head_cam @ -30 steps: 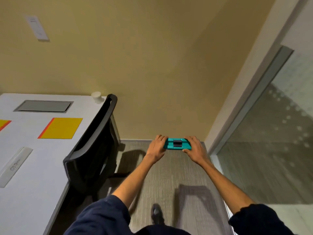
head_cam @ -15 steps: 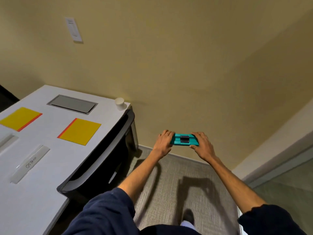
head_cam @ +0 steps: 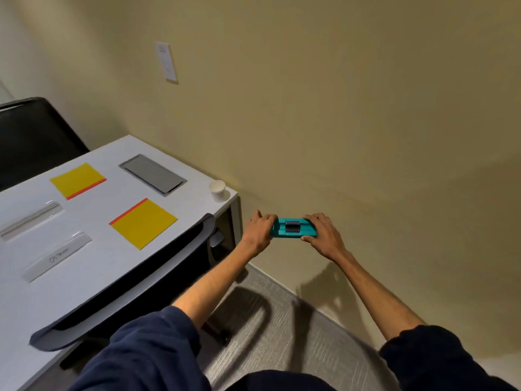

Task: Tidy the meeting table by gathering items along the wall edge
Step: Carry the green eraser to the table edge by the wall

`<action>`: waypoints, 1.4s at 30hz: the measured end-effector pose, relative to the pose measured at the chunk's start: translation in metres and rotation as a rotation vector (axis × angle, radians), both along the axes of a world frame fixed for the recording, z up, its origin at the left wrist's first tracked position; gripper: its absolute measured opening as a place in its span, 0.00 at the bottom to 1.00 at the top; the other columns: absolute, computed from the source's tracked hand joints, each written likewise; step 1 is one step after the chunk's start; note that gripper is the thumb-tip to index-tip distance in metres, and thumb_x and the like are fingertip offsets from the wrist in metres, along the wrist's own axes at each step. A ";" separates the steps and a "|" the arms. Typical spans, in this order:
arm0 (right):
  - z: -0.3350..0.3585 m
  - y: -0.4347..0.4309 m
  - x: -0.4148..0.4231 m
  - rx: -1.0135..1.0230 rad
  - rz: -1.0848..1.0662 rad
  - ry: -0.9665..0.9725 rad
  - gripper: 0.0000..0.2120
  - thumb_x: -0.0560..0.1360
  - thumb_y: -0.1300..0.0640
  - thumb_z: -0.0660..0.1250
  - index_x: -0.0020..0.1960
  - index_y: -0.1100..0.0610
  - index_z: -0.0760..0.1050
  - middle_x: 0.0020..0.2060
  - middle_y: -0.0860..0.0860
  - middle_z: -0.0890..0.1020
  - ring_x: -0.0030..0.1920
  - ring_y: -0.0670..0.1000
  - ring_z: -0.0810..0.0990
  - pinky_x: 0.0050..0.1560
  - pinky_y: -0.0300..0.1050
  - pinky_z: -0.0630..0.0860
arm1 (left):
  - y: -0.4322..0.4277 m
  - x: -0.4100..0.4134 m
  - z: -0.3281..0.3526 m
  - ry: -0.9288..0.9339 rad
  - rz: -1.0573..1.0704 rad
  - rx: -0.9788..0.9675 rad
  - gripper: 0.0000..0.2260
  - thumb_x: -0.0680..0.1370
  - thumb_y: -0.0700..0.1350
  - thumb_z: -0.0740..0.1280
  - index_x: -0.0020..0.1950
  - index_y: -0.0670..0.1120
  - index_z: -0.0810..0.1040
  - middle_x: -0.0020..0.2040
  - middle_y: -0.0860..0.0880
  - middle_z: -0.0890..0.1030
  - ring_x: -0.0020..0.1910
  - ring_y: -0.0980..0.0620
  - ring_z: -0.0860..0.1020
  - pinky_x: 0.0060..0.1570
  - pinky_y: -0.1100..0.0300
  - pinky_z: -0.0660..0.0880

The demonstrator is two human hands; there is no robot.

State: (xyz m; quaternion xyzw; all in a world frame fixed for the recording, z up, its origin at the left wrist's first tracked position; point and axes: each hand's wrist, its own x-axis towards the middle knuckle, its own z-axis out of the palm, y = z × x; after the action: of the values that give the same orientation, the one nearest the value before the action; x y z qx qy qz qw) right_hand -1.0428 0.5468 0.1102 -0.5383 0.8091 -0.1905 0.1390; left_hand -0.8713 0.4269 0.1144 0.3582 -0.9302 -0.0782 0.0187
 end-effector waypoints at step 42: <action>0.007 -0.499 0.092 -0.045 0.659 0.179 0.29 0.75 0.51 0.70 0.73 0.55 0.66 0.66 0.54 0.73 0.63 0.53 0.73 0.61 0.50 0.74 | -0.386 0.117 0.003 0.232 0.630 0.031 0.11 0.80 0.41 0.65 0.62 0.44 0.72 0.61 0.44 0.79 0.58 0.46 0.79 0.55 0.55 0.78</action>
State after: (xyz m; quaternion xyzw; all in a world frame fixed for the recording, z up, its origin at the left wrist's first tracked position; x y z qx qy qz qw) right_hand -0.9512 0.0481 0.1175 -0.7884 0.5962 -0.1050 0.1095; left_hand -0.7539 0.0413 0.1177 0.6170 -0.7641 -0.1231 0.1422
